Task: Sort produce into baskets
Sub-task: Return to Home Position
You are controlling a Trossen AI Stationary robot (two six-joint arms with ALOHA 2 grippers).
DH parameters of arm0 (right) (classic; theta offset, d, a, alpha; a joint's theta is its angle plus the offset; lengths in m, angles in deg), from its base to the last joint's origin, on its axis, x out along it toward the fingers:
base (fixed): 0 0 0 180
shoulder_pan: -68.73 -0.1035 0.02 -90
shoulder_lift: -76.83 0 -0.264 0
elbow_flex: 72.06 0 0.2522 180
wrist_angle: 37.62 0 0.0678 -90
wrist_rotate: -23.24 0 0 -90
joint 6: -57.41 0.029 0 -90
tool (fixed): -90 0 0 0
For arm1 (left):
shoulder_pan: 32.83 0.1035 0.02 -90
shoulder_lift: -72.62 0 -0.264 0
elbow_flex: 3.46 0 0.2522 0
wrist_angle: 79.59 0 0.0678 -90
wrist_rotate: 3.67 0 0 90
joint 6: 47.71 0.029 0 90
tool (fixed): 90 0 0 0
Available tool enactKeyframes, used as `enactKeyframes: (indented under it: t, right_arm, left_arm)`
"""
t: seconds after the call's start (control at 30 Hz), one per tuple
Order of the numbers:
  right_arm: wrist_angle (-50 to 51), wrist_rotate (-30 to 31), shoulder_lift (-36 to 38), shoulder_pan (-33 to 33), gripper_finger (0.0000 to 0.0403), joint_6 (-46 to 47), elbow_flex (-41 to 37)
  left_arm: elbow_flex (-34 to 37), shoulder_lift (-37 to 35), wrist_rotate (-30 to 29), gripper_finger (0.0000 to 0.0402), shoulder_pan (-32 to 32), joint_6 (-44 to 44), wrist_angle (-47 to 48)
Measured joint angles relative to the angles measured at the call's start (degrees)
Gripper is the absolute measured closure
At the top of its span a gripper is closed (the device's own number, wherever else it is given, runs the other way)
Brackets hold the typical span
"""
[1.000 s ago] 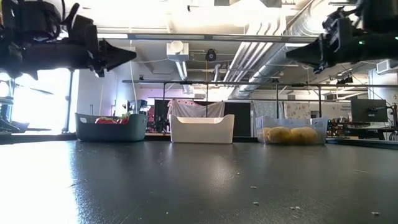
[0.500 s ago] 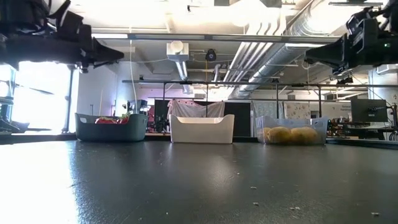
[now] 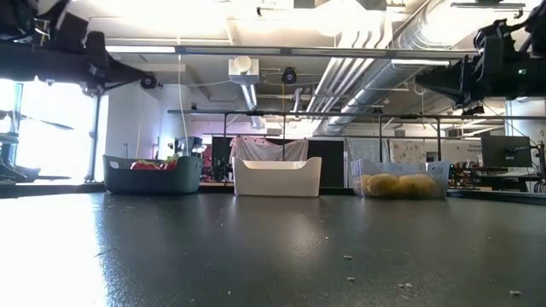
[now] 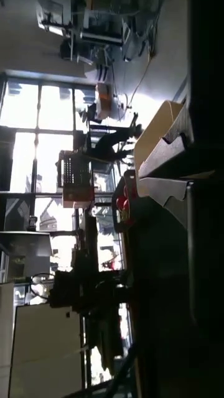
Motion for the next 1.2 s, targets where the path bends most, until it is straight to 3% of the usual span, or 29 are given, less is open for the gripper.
enactKeyframes:
  t: [0.13, 0.37, 0.6, 1.2]
  right_arm:
    - [-0.2, 4.0, 0.1, -0.2, 0.0403, -1.7, 0.0]
    - [2.0, 16.5, 0.0, -0.2, 0.0403, -6.0, 0.0]
    - [2.6, 15.8, -0.1, -0.2, 0.0403, 1.2, 0.0]
    - [5.4, 15.5, -0.1, -0.2, 0.0403, -2.2, 0.0]
  left_arm:
    - [0.2, 0.4, -0.4, 0.0401, -0.2, -1.2, 0.8]
    - [0.3, 0.4, 2.4, 0.0401, -0.2, -3.4, 5.5]
    - [0.2, 1.9, 2.4, 0.0401, -0.2, -6.8, 7.3]
    - [0.2, 3.1, 2.4, 0.0401, -0.2, -7.4, 7.2]
